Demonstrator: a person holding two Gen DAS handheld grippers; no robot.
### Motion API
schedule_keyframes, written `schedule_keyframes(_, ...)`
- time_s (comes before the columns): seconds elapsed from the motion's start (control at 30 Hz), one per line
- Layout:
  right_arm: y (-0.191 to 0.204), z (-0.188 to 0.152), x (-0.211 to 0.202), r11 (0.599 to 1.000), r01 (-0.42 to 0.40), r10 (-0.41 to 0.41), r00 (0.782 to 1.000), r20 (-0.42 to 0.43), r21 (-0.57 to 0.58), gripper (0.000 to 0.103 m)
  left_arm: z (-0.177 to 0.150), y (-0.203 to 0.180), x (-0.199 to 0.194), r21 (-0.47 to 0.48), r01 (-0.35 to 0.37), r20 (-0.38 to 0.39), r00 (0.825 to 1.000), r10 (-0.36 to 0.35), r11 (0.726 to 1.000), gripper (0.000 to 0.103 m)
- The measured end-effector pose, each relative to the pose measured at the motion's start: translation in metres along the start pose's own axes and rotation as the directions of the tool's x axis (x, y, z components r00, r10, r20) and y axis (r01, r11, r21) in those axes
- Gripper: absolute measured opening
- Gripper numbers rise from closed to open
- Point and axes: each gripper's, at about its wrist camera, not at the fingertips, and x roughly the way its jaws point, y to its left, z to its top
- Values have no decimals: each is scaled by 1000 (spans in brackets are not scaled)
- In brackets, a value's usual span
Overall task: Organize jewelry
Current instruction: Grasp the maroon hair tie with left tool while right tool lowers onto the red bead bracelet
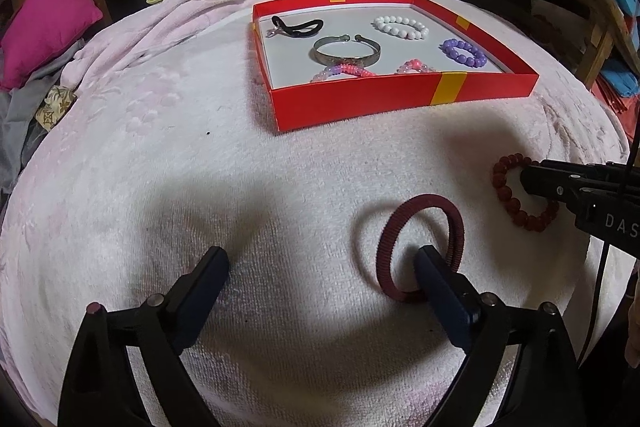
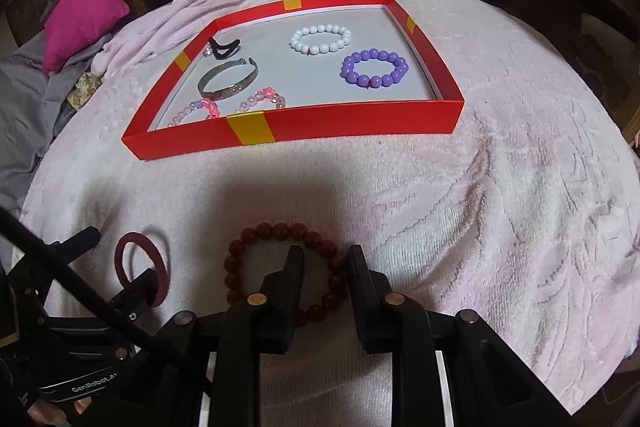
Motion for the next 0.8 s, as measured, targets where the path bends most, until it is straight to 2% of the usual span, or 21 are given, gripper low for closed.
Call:
schedule_keyframes(0.43, 2, 1, 1, 1000, 2, -2, 1000, -3, -8, 27, 6, 1, 1, 13, 36, -98, 995, -35, 999, 101)
schedule_keyframes(0.8, -1, 0, 0, 1000, -16, 16, 1000, -1, 16, 27, 3, 2, 3, 16, 33, -117, 993, -30, 999, 103)
